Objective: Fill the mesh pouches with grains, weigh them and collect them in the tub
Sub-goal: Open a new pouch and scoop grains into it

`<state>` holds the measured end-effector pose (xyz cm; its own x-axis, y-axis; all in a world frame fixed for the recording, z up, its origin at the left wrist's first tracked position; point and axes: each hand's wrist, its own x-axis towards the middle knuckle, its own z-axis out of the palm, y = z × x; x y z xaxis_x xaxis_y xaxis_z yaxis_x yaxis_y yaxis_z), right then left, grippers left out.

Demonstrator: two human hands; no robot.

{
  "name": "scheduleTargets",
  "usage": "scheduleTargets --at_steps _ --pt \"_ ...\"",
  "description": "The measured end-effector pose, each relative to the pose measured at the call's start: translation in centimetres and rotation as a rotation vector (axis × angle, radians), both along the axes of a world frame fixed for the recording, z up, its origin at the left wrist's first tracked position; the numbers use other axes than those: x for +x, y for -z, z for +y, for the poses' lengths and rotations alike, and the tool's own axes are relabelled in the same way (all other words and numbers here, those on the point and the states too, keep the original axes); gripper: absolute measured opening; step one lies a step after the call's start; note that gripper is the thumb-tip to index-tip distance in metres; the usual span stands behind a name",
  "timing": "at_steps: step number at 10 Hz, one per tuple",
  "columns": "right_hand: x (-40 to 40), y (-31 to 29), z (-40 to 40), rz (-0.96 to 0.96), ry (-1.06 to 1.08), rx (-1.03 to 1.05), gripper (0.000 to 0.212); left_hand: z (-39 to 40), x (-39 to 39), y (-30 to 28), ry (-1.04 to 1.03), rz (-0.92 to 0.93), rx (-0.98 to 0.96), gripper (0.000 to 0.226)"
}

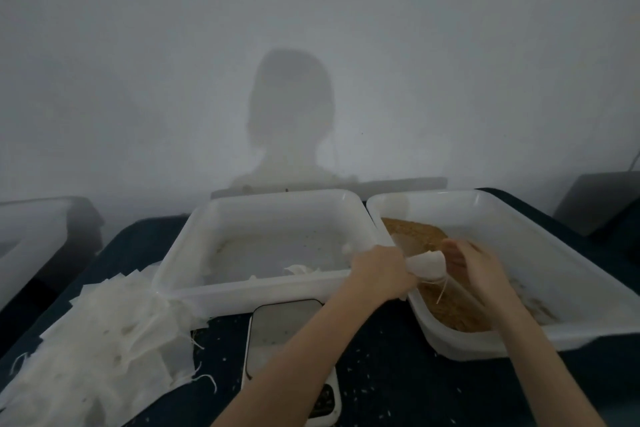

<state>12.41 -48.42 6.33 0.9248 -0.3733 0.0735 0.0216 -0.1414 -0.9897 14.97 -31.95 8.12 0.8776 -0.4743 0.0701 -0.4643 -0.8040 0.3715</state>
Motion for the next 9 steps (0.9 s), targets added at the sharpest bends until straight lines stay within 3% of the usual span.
scheduleTargets --at_steps 1,3,5,7,9 --pt "0.1 0.6 -0.4 0.012 0.026 0.056 0.028 -0.5 -0.1 0.6 -0.039 -0.029 0.029 0.030" --pt "0.0 1.3 -0.4 0.016 0.092 -0.122 0.025 -0.9 -0.6 0.0 -0.067 -0.151 0.120 0.025" --pt "0.0 1.2 -0.1 0.026 0.017 -0.275 0.019 -1.8 -0.9 -1.5 -0.042 -0.280 0.148 0.024" --pt "0.2 1.1 0.0 0.060 -0.030 -0.304 0.021 -1.7 -0.7 -1.3 -0.060 -0.236 0.160 0.023" --pt "0.3 1.2 0.2 0.066 -0.037 -0.378 0.021 -1.1 -0.4 -1.1 -0.090 -0.213 0.028 0.022"
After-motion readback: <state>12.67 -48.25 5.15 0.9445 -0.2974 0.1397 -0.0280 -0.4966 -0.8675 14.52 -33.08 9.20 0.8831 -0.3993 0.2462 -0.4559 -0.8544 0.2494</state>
